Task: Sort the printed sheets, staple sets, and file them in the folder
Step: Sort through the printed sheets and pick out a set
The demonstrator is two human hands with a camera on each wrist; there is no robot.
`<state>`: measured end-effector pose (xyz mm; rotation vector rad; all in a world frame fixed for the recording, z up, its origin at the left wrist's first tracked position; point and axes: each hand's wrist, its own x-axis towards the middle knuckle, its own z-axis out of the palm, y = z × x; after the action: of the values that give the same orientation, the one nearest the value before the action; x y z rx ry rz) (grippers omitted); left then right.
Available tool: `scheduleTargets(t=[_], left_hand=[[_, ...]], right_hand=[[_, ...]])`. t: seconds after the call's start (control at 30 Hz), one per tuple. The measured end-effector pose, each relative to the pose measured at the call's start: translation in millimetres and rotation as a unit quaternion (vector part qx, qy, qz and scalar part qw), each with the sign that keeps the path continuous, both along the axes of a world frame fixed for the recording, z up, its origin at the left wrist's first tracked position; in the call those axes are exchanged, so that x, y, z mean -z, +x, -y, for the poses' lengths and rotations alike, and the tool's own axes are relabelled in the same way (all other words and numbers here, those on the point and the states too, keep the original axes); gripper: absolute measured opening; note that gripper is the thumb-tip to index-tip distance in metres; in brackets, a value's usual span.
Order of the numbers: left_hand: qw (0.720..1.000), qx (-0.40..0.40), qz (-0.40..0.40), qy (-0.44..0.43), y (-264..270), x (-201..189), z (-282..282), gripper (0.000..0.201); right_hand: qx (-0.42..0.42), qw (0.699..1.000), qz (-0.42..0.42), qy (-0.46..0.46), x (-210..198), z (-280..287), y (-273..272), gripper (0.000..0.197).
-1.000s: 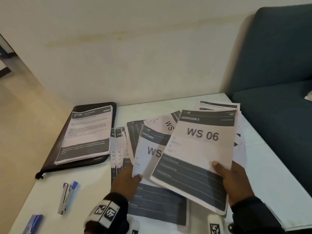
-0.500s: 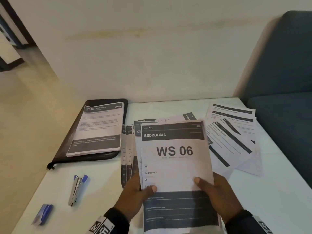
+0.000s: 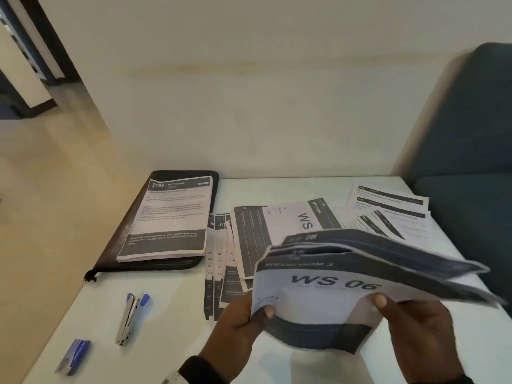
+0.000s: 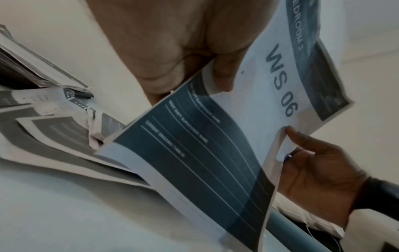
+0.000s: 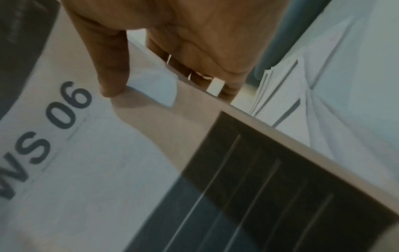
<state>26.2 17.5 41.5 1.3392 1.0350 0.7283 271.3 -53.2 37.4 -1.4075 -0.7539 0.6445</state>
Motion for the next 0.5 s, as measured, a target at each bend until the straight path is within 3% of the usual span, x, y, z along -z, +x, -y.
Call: scheduleTargets(t=[0.03,0.1,0.23,0.33,0.43,0.5], left_hand=[[1.000,0.008,-0.016,0.018,2.6,-1.4,0.6,0.016],[0.998,0.011,-0.049,0.039,2.9,2.5,0.3,0.015],[0.993,0.033,-0.107,0.046,2.7,16.3,2.2,0.014],[0.984,0.084,-0.141,0.066,1.4,12.4,-5.3,0.009],[0.982,0.114,-0.118,0.089,-1.1,6.6,-25.3,0.034],[0.959,0.061,-0.214,0.176,-3.7,10.7,-46.5,0.031]], right_hand=[[0.002,1.000,-0.012,0.020,-2.5,4.2,2.2,0.040],[-0.025,1.000,-0.002,0.014,-8.1,9.1,2.3,0.045],[-0.099,0.992,-0.004,-0.083,-6.1,4.1,-10.9,0.040],[-0.067,0.989,-0.009,-0.134,0.1,0.6,-16.7,0.021],[0.012,0.992,-0.017,-0.125,-6.3,-1.2,-8.2,0.012],[0.065,0.991,-0.034,-0.111,-8.5,1.4,2.1,0.018]])
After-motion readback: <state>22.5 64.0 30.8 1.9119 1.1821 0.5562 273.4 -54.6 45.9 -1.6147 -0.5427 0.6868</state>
